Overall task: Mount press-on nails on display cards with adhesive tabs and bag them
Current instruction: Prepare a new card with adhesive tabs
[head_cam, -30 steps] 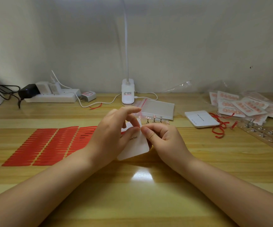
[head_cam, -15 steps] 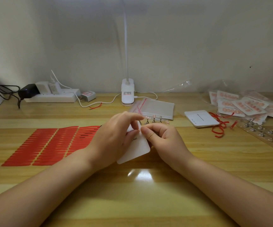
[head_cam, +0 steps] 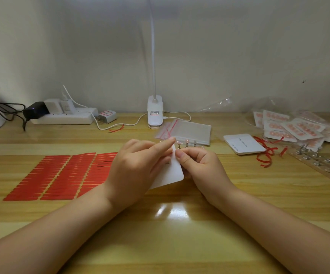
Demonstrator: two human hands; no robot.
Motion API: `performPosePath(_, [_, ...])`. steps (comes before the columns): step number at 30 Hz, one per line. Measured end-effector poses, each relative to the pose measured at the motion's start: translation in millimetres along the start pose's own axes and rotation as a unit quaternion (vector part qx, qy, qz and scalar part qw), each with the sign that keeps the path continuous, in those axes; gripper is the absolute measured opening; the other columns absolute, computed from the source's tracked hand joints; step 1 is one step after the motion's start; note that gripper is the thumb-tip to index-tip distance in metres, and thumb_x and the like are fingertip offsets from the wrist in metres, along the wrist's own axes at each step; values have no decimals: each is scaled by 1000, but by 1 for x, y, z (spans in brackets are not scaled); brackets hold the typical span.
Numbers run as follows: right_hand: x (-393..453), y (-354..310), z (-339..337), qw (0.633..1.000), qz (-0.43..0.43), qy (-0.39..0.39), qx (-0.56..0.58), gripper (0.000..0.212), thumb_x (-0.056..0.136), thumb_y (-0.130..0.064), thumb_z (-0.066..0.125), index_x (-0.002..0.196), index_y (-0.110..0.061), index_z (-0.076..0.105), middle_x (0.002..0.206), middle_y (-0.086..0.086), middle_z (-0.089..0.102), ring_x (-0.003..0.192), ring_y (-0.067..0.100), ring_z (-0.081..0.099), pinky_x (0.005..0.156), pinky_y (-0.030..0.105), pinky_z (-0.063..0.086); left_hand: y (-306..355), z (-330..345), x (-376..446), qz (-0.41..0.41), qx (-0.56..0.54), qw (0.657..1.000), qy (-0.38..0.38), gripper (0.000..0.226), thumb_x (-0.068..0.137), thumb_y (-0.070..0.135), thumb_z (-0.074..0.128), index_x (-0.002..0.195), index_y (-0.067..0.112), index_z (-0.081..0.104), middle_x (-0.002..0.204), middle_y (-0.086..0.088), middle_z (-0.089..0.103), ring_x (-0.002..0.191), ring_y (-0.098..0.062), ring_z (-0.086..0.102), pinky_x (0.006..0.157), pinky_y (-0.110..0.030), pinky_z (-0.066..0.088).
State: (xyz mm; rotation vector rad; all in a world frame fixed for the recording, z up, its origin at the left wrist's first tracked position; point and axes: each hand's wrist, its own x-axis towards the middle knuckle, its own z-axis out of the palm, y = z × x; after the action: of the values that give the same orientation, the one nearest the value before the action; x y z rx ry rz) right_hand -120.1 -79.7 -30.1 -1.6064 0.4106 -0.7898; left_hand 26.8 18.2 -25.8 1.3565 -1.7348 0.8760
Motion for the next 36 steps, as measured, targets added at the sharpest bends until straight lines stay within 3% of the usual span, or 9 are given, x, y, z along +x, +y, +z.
performPosePath(4, [0, -1, 1, 1000, 7, 6, 0, 21, 97, -15, 55, 95, -4, 73, 79, 17, 71, 67, 21, 63, 63, 33, 52, 3, -2, 1, -31, -30, 999, 2, 31, 86, 16, 70, 115, 3, 67, 94, 2, 75, 84, -18, 69, 75, -40, 51])
performPosePath(8, [-2, -1, 1, 1000, 8, 3, -6, 21, 97, -15, 55, 96, -3, 72, 85, 24, 70, 79, 43, 65, 75, 52, 54, 4, -4, 3, -44, -56, 997, -9, 32, 86, 16, 69, 114, 0, 66, 91, 1, 74, 81, -22, 68, 74, -44, 53])
performPosePath(13, [-2, -4, 1, 1000, 10, 8, -20, 21, 97, -16, 56, 97, -5, 73, 83, 18, 72, 75, 31, 67, 71, 46, 56, 6, -5, 4, -55, -83, 995, -22, 34, 85, 12, 70, 116, 0, 63, 91, -4, 71, 80, -25, 66, 72, -46, 54])
performPosePath(17, [-2, -4, 1, 1000, 3, 7, -16, 20, 97, -17, 56, 97, -7, 73, 84, 18, 72, 77, 37, 67, 72, 48, 56, 6, -5, 4, -76, -116, 990, -13, 41, 88, 19, 66, 125, 13, 49, 100, 3, 66, 89, -25, 67, 76, -44, 55])
performPosePath(21, [-2, -3, 1, 1000, 2, 7, -13, 19, 97, -16, 56, 96, -8, 73, 85, 20, 72, 79, 40, 66, 74, 51, 55, 5, -5, 5, -55, -87, 995, -3, 38, 88, 19, 67, 122, 14, 51, 96, 7, 68, 86, -26, 70, 75, -47, 54])
performPosePath(23, [-1, -3, 1, 1000, 3, 4, -10, 19, 96, -15, 56, 94, -8, 73, 84, 20, 72, 77, 39, 67, 72, 48, 56, 5, -5, 5, -53, -79, 995, 1, 38, 87, 18, 69, 121, 14, 51, 93, 4, 71, 85, -26, 70, 75, -47, 54])
performPosePath(27, [-1, -3, 1, 1000, 7, -4, -2, 18, 96, -14, 57, 88, -13, 73, 79, 13, 73, 69, 21, 66, 64, 33, 56, 5, -7, 6, -122, -160, 979, -37, 45, 83, 12, 73, 123, 18, 53, 95, 14, 63, 87, -25, 67, 75, -47, 57])
performPosePath(31, [-1, 0, 1, 1000, 3, -21, -7, 18, 95, -15, 58, 86, -16, 73, 82, 15, 72, 73, 24, 67, 68, 38, 56, -2, -8, 10, -223, -237, 941, -97, 58, 82, 5, 75, 123, 34, 46, 88, 15, 65, 87, -18, 60, 78, -37, 56])
performPosePath(36, [-1, 1, 1, 999, 3, -41, -27, 17, 95, -16, 59, 87, -16, 73, 78, 2, 73, 73, 15, 68, 65, 27, 54, -9, -10, 12, -186, -218, 947, -148, 46, 84, 17, 66, 125, 21, 47, 85, 18, 61, 80, -22, 58, 74, -35, 45])
